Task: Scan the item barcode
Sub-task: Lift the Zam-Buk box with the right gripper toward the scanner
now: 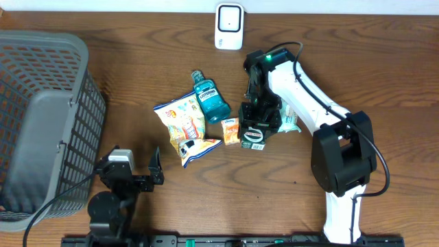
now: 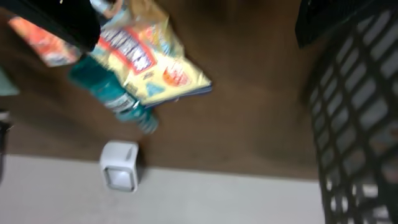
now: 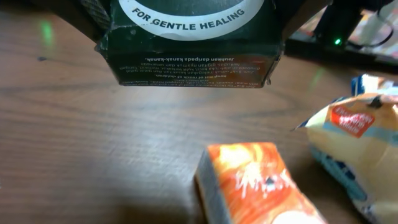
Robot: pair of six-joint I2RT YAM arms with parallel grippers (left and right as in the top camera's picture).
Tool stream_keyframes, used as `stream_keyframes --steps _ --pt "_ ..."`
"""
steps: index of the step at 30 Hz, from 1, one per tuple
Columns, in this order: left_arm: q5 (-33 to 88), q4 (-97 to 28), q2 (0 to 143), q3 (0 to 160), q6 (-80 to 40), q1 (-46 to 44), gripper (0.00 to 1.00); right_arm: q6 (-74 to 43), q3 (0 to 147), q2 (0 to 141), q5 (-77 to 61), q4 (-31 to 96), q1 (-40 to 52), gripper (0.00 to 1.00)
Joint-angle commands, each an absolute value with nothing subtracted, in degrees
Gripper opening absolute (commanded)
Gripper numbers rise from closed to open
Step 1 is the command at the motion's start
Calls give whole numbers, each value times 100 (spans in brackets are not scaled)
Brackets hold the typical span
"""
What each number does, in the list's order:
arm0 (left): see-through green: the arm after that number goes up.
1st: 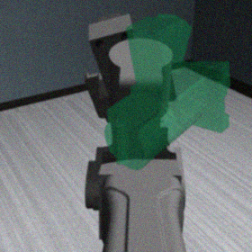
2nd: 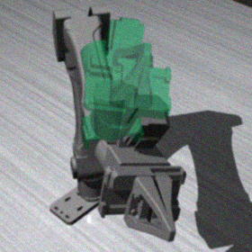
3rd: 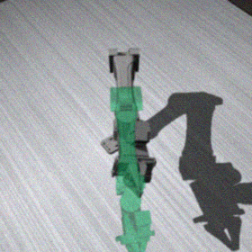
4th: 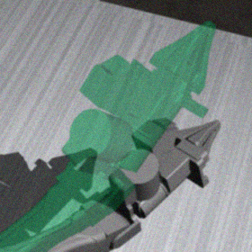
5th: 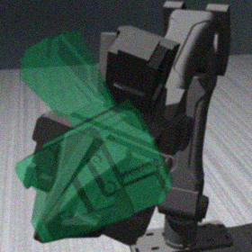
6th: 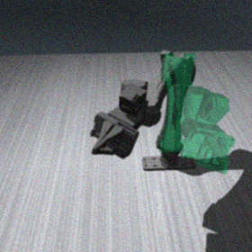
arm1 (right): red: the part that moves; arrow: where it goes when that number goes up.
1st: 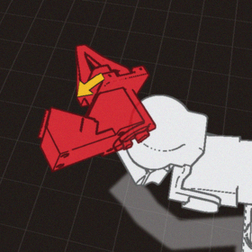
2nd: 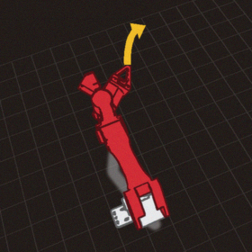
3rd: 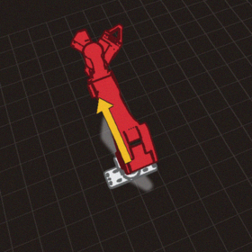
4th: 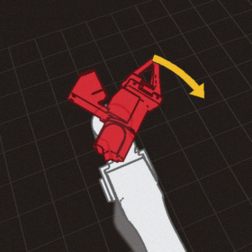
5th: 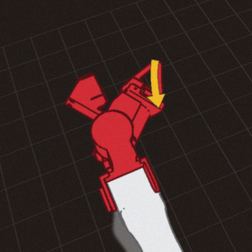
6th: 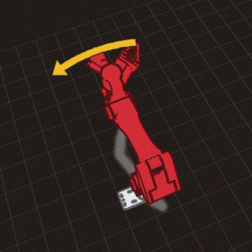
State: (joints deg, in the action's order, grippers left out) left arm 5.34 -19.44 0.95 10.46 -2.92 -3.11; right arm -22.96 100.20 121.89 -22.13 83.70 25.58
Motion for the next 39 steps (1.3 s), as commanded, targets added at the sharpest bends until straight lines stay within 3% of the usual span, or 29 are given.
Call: stream_keyframes --steps 1,8,20,25,33,39 --pt "340 -2108 67 1035 -237 -331 98 -2261 10114 12173 -2517 8466 2558 31" --pt "340 -2471 67 1035 -237 -331 98 -2268 10114 12173 -2637 8460 2477 29" --pt "340 -4329 67 1035 -237 -331 98 -2265 10114 12173 -2657 9419 2506 27" --pt "340 -4407 67 1035 -237 -331 98 -2279 10114 12173 -2759 8449 2517 29" --pt "338 -4407 69 1035 -237 -331 98 -1922 10114 12173 -2628 5489 2469 32" --pt "338 -4407 69 1035 -237 -331 98 -1922 10114 12173 -1063 3820 2497 31"
